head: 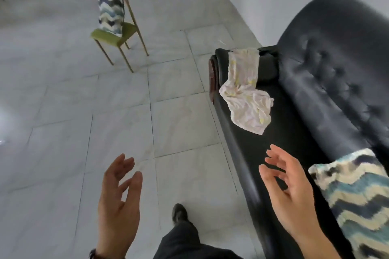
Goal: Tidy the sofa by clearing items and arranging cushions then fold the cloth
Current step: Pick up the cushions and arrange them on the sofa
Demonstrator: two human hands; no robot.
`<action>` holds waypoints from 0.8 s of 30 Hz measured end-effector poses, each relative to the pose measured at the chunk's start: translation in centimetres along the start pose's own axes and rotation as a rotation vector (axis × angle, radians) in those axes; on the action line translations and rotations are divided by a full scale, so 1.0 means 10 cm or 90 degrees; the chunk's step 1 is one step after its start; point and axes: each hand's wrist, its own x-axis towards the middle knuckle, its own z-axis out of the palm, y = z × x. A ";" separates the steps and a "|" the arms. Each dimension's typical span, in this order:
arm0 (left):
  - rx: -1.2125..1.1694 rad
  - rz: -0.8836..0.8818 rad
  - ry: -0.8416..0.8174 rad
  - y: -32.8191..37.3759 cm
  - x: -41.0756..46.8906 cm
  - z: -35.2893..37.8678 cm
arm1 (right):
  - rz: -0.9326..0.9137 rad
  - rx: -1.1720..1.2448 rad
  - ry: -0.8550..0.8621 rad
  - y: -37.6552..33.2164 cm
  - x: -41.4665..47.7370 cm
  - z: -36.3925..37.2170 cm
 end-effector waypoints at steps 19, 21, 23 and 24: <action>-0.019 -0.065 0.044 -0.88 3.78 -0.36 | -0.008 -0.036 -0.110 -0.59 2.77 3.00; 0.000 -0.073 0.047 -0.94 4.36 -0.26 | -0.004 -0.028 -0.119 -0.60 3.29 3.36; 0.016 -0.094 0.047 -0.94 4.96 -0.22 | 0.008 -0.017 -0.134 -0.72 3.86 3.71; 0.021 -0.104 0.049 -0.90 5.24 -0.24 | 0.012 -0.013 -0.141 -0.83 4.14 3.88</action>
